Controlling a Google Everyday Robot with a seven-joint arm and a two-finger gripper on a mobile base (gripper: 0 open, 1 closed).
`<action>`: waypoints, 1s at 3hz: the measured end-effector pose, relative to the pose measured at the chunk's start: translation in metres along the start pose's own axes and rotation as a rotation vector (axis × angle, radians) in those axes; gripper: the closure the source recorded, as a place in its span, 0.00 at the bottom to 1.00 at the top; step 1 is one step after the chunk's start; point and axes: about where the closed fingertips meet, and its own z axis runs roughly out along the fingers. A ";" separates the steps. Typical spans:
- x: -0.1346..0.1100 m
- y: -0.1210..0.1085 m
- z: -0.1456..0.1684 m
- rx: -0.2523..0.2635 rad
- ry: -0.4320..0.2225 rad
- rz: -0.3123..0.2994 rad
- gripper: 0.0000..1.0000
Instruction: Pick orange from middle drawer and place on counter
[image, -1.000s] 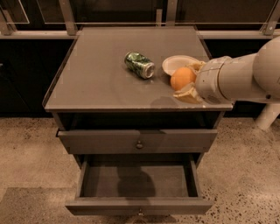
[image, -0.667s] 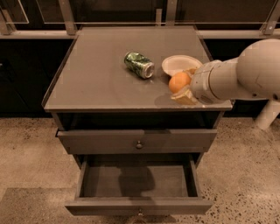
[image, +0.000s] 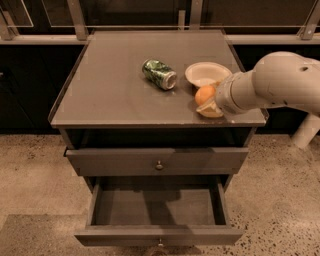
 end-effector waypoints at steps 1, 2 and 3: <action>0.002 0.000 0.003 -0.003 0.003 0.002 0.82; 0.002 0.000 0.003 -0.003 0.003 0.002 0.59; 0.002 0.000 0.003 -0.003 0.003 0.002 0.36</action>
Offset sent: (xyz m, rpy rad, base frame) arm 0.0019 -0.0007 -0.0034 -0.0001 0.0049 -0.0012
